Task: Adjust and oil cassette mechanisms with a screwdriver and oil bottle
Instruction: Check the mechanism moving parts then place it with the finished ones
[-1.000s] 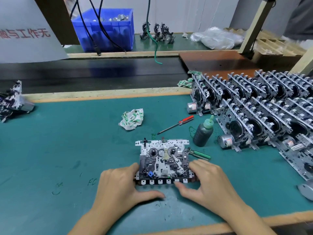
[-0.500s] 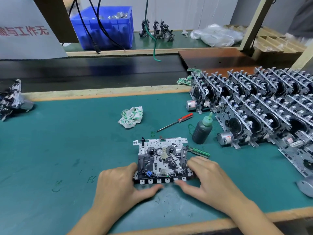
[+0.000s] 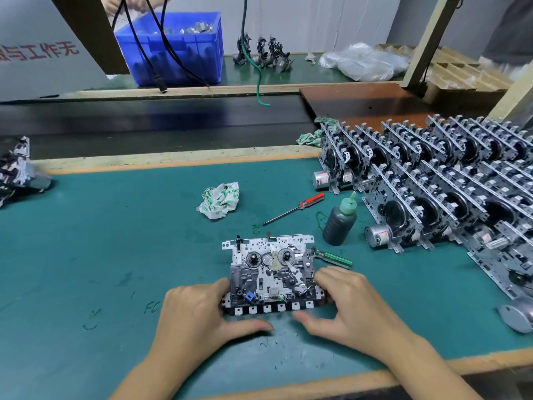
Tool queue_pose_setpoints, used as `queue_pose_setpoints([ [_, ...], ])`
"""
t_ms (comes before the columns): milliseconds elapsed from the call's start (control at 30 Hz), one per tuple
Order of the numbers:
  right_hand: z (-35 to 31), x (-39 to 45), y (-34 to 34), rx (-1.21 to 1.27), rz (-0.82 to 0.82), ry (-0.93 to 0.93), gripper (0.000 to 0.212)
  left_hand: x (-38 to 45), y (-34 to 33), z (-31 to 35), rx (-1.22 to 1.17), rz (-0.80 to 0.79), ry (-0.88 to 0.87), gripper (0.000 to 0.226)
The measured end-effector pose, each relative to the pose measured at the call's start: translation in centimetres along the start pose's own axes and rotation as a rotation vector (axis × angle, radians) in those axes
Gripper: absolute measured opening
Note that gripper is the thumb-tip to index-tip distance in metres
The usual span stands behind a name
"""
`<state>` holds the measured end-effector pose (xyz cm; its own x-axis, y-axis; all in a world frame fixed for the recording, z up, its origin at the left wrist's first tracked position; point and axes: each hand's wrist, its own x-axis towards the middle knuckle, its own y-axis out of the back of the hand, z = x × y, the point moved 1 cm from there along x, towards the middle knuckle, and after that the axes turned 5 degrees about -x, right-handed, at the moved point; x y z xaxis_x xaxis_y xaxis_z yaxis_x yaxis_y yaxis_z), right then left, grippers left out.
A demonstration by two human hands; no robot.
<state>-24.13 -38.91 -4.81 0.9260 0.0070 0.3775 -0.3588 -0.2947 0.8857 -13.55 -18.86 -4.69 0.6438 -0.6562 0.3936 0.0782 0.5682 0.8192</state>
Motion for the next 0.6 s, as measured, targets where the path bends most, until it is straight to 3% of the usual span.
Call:
queue_pose_setpoints([
  [200, -0.8, 0.2, -0.3, -0.029, 0.086, -0.134, 0.049, -0.3, -0.1, 0.0, 0.000, -0.029, -0.052, 0.061],
  [400, -0.3, 0.2, 0.2, 0.022, 0.018, -0.060, 0.043, -0.4, -0.1, 0.2, 0.012, -0.033, -0.051, 0.061],
  [500, -0.3, 0.3, 0.5, 0.024, -0.009, -0.067, 0.046, -0.3, 0.3, 0.0, -0.002, -0.054, -0.010, 0.072],
  [600, -0.3, 0.5, 1.0, 0.248, -0.065, -0.171, 0.050, -0.2, 1.0, -0.1, -0.089, 0.008, -0.024, 0.075],
])
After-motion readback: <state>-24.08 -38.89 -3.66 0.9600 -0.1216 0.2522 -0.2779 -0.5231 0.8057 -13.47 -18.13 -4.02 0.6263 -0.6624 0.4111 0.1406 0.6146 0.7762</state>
